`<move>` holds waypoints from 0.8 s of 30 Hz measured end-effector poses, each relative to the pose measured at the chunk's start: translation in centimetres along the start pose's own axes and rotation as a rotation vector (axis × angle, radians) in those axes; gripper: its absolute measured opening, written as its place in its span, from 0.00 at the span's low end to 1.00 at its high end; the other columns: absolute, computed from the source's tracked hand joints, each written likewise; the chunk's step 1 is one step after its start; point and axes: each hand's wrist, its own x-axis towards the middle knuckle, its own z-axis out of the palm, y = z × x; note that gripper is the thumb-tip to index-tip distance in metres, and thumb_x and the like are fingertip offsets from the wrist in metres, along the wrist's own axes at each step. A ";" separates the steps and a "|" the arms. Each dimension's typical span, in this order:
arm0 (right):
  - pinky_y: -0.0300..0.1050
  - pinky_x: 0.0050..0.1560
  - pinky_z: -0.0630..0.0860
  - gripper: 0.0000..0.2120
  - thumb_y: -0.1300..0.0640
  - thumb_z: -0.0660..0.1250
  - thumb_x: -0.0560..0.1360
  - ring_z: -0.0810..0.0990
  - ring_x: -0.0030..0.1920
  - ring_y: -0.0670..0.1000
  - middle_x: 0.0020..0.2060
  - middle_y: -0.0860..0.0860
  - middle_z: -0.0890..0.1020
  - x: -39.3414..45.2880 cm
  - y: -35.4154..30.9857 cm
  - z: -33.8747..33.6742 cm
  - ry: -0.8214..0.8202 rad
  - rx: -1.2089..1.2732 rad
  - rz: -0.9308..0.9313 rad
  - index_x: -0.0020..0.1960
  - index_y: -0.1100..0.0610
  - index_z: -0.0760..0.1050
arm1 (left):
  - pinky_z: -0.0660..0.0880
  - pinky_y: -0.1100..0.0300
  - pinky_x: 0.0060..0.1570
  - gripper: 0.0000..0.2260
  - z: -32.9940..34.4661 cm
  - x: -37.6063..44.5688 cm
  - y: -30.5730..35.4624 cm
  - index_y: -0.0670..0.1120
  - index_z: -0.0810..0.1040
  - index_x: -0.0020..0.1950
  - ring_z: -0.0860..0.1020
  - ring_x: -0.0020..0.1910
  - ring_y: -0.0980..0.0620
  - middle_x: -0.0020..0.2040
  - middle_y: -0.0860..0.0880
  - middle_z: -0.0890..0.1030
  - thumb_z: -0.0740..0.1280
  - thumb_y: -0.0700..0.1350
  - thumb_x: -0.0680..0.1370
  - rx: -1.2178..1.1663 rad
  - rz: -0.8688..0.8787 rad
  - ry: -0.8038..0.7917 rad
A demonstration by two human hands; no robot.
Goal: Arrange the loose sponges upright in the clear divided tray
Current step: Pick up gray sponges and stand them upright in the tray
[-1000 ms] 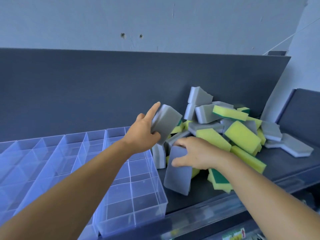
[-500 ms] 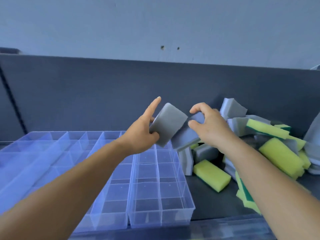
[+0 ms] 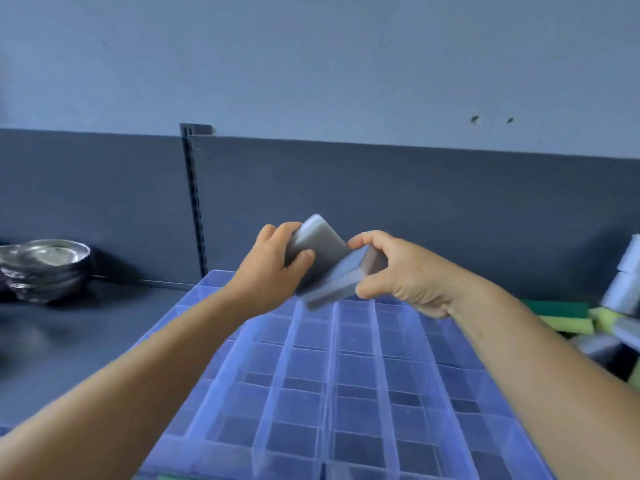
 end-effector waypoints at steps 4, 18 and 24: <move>0.34 0.33 0.70 0.26 0.66 0.68 0.67 0.72 0.40 0.45 0.53 0.48 0.70 4.1 -2.1 5.5 0.055 -0.119 -0.049 0.61 0.46 0.70 | 0.70 0.62 0.39 0.11 -4.2 1.0 -6.3 0.51 0.69 0.61 0.73 0.47 0.52 0.55 0.49 0.73 0.62 0.46 0.79 -0.073 -0.053 -0.025; 0.44 0.44 0.76 0.09 0.50 0.71 0.71 0.76 0.47 0.50 0.49 0.49 0.76 13.2 -3.9 13.8 0.449 -0.244 -0.131 0.50 0.50 0.77 | 0.75 0.60 0.35 0.30 -10.2 3.4 -17.0 0.63 0.58 0.71 0.77 0.41 0.48 0.49 0.52 0.73 0.65 0.40 0.76 -0.079 -0.139 -0.036; 0.45 0.47 0.73 0.08 0.54 0.67 0.73 0.75 0.48 0.52 0.51 0.48 0.74 16.1 -3.1 14.0 0.520 -0.386 -0.154 0.52 0.49 0.76 | 0.72 0.65 0.27 0.24 -10.3 4.9 -19.2 0.60 0.65 0.66 0.74 0.38 0.51 0.54 0.50 0.65 0.65 0.38 0.76 -0.061 -0.155 -0.044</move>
